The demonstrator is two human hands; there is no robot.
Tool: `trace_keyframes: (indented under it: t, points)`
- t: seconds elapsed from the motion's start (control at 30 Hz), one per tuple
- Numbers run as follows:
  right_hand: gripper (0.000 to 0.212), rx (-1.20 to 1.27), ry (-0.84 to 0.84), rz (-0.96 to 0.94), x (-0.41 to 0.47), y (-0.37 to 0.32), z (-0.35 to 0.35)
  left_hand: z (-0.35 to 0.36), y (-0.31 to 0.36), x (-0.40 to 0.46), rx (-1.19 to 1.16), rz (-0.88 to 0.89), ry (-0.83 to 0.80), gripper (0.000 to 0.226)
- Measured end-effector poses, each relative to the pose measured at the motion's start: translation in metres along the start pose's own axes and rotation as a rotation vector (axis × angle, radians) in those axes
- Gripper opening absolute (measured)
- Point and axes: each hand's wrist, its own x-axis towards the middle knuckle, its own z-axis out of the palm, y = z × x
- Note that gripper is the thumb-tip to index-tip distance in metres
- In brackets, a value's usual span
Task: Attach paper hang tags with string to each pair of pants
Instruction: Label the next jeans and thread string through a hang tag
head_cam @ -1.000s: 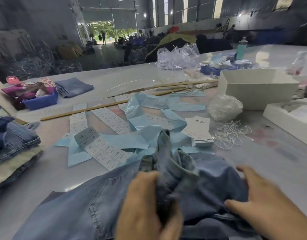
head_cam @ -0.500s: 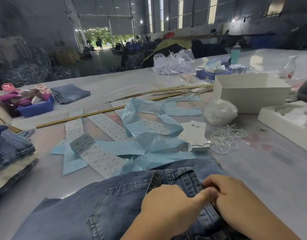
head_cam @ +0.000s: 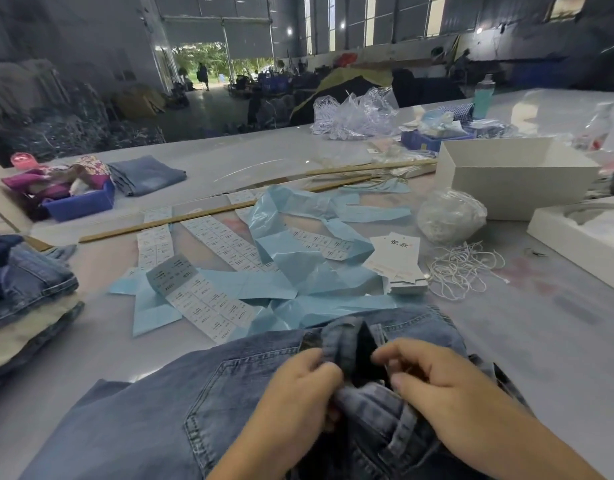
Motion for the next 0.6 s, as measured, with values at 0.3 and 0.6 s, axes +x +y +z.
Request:
trace_keyframes:
  t: [0.3, 0.6]
  points:
    - [0.003, -0.073, -0.147, -0.073, 0.015, -0.025, 0.017, -0.026, -0.02, -0.028, -0.846, 0.029, 0.033, 0.023]
    - [0.017, 0.36, -0.003, -0.174, 0.019, -0.041, 0.02, -0.041, -0.003, -0.06, 0.405, 0.107, 0.414, 0.033]
